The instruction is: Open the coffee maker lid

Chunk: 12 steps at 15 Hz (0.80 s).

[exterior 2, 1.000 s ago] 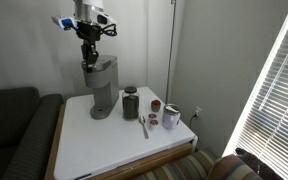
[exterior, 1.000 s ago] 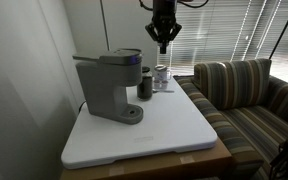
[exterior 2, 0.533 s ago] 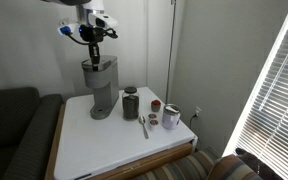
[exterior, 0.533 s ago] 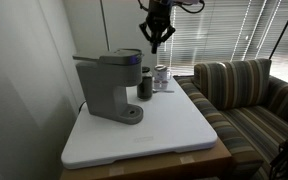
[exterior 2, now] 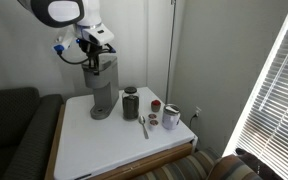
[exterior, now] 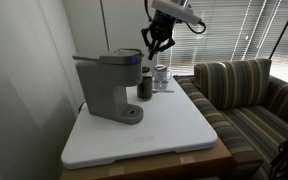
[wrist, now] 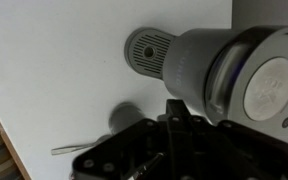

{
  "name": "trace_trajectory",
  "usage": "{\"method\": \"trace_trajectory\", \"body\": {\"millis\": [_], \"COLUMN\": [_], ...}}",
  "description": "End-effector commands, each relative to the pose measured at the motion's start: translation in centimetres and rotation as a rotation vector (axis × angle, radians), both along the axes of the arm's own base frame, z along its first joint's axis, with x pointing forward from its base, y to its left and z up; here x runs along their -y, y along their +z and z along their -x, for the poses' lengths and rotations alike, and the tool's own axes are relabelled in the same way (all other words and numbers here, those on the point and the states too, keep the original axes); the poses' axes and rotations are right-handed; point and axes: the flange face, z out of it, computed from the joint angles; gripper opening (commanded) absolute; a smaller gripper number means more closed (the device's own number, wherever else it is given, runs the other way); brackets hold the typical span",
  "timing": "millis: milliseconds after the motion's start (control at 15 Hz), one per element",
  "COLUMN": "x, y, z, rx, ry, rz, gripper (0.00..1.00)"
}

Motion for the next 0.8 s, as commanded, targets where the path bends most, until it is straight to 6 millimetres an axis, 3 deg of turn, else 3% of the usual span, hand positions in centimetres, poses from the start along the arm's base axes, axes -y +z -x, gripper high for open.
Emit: {"method": "trace_trajectory", "body": {"millis": [0, 267, 733], "x": [0.8, 0.0, -0.6], "y": [0.0, -0.3, -1.4], "z": [3.4, 5.3, 5.6], "rx": [0.062, 0.132, 0.200], "ry": [-0.050, -0.023, 0.050], "rz": [-0.038, -0.082, -0.156], "gripper": [0.00, 0.00, 0.00]}}
